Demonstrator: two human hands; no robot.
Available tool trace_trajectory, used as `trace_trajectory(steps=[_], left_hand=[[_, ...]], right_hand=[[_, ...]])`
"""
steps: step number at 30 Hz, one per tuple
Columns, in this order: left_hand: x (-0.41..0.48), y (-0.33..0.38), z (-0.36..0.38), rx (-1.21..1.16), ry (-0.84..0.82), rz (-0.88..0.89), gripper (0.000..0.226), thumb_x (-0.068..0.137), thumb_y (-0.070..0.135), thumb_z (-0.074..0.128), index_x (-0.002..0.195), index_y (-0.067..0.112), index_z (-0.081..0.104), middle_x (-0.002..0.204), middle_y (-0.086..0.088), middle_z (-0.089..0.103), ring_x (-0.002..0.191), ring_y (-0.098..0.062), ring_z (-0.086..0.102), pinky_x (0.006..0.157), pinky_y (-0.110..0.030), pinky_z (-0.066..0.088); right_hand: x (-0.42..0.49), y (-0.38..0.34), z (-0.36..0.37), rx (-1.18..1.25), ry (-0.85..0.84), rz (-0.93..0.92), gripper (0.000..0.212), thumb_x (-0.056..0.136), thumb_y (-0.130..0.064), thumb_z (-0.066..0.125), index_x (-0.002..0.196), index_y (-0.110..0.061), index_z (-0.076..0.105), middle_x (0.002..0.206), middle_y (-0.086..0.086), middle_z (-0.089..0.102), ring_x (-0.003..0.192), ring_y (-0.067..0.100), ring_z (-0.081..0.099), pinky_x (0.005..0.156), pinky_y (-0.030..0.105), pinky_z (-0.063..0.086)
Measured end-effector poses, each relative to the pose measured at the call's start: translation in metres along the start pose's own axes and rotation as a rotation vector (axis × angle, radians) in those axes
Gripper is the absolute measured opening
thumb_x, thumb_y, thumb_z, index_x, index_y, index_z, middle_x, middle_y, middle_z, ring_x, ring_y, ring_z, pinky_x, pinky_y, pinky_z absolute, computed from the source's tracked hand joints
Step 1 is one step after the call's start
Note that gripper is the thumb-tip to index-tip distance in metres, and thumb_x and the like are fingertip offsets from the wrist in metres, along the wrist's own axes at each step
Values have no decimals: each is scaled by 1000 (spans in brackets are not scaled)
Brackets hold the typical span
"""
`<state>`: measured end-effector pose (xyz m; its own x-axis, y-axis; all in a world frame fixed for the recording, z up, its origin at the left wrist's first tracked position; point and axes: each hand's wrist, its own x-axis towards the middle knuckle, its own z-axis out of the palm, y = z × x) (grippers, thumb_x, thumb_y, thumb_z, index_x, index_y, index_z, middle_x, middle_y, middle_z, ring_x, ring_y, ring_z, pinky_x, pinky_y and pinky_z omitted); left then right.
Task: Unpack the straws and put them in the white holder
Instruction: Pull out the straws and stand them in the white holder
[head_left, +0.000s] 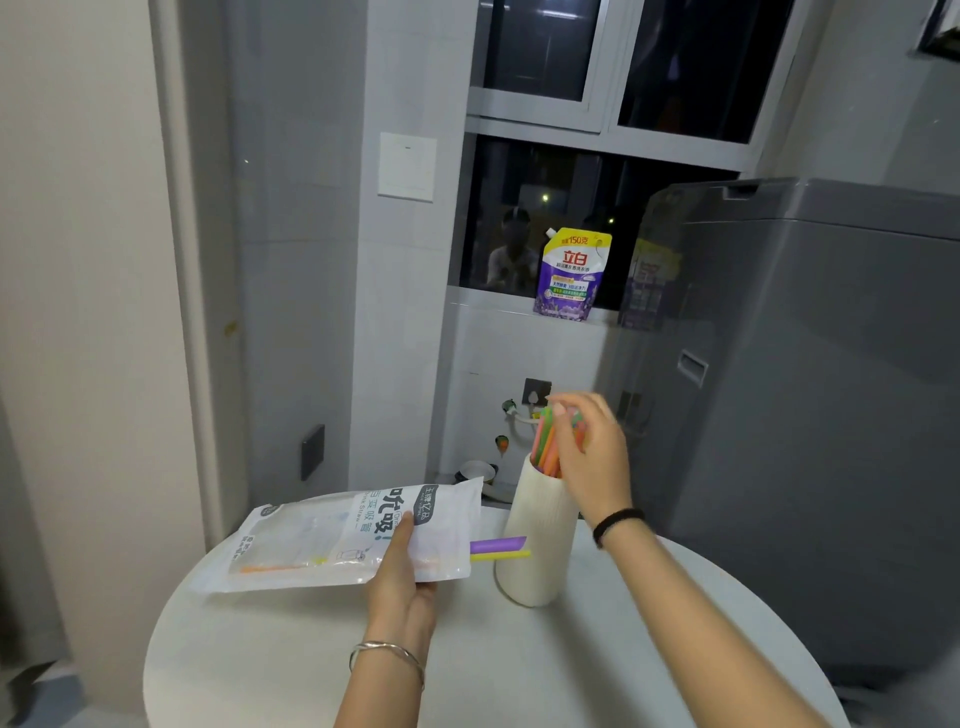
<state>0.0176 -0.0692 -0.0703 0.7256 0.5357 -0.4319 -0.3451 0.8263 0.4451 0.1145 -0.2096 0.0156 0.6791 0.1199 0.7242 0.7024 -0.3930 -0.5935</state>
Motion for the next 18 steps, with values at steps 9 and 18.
trace_trajectory(steps=[9,18], left_hand=[[-1,-2,-6,272,50,289,43,80,17,76,119,11,62,115,-4,68,99,-21,66,90,-37,53],[-14,-5,0,936,-175,676,35,75,31,78,104,13,68,99,-1,73,89,-15,68,63,-16,47]], right_hand=[[-111,-12,54,1014,39,1177,30,97,-30,42,105,-8,62,106,8,62,99,28,60,85,39,44],[-143,-8,73,1378,139,1491,35,97,-34,40,95,-5,60,97,15,62,87,29,59,88,41,47]])
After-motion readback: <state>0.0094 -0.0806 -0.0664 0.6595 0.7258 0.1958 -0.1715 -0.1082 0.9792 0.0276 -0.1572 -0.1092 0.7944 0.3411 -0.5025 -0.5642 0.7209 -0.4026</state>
